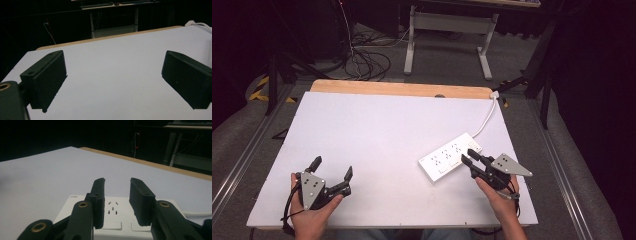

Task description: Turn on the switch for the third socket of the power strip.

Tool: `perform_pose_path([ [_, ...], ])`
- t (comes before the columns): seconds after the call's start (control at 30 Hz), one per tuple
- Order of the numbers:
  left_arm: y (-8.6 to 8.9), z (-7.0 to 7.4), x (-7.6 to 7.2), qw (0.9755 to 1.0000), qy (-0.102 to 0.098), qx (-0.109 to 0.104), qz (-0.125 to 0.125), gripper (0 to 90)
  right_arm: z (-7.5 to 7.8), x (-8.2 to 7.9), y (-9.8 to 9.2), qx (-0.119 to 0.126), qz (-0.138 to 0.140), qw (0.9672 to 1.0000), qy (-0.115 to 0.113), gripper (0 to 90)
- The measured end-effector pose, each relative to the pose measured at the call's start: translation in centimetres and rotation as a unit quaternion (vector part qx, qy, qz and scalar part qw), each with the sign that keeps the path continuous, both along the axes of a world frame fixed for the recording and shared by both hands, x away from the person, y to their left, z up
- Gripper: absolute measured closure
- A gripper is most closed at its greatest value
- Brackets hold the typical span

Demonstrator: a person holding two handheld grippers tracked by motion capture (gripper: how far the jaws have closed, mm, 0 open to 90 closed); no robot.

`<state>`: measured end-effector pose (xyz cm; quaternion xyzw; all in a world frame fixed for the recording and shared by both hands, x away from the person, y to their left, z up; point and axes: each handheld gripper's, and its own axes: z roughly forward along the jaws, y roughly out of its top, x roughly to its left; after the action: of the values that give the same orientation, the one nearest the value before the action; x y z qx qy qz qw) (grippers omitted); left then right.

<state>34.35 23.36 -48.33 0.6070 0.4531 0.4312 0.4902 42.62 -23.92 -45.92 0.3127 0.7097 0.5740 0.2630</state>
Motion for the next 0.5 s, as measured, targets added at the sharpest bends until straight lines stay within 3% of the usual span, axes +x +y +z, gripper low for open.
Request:
perform_pose_path([
  [0.5, 0.0, 0.1, 0.0, 1.0, -0.003, -0.001, -0.001, 6.8, -0.1, -0.7, -1.4, 0.027, -0.011, 0.9994, -0.02, 55.7],
])
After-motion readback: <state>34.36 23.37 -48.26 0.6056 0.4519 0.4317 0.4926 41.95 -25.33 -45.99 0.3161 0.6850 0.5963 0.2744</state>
